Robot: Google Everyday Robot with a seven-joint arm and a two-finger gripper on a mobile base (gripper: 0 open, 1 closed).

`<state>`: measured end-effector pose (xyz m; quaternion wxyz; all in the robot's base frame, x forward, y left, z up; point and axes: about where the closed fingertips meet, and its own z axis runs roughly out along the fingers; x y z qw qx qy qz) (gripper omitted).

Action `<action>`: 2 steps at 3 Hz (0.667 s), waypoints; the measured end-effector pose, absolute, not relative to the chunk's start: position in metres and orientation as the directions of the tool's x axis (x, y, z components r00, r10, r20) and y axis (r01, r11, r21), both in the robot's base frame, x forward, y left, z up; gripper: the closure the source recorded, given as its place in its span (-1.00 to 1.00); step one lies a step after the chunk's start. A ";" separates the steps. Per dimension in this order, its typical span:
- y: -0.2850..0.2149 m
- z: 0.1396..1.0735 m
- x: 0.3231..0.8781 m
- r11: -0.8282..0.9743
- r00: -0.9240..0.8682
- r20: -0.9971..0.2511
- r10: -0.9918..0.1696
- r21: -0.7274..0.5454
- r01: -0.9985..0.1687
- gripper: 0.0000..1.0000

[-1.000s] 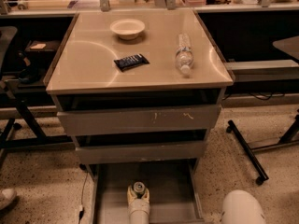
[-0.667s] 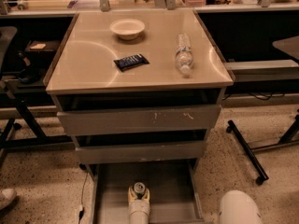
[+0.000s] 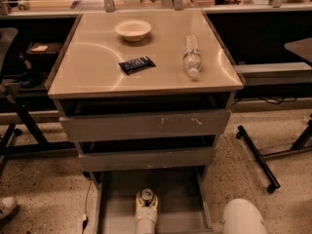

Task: Place green can into bottom drawer

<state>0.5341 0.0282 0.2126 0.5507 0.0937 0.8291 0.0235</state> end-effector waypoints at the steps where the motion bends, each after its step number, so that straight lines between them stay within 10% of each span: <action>1: 0.026 0.206 0.541 0.981 -0.364 -0.915 0.174 0.132 0.140 1.00; 2: 0.024 0.196 0.547 0.981 -0.360 -0.917 0.172 0.124 0.151 1.00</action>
Offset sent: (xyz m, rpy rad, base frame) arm 0.0179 -0.0065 -0.0301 -0.0283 -0.0136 -0.0386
